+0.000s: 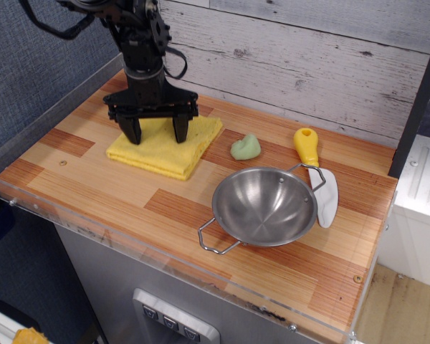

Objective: Move yellow towel to just left of metal bowl

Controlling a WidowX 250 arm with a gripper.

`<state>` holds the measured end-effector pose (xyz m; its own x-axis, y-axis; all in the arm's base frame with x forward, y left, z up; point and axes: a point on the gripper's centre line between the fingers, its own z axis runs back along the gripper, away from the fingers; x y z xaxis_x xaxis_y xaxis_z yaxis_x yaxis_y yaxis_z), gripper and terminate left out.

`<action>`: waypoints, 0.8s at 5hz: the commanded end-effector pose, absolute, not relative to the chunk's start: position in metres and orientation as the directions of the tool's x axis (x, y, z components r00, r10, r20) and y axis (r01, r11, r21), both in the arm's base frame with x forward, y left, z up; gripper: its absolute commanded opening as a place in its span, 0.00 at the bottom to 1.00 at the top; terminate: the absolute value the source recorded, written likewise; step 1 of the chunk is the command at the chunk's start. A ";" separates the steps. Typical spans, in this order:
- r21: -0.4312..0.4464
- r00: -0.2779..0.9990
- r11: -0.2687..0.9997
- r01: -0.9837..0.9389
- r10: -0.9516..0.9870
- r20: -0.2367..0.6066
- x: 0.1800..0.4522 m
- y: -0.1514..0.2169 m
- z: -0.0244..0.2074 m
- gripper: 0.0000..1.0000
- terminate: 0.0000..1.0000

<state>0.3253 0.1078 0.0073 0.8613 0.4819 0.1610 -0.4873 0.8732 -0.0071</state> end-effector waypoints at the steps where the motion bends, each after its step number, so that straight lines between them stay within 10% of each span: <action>1: -0.002 0.889 0.901 -0.434 0.428 0.164 0.303 0.081 0.013 1.00 0.00; 4: 0.001 0.918 0.928 -0.374 0.370 0.144 0.259 0.046 0.005 1.00 0.00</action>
<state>0.2644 0.0472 0.0058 0.9135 0.3753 0.1573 -0.3797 0.9251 -0.0025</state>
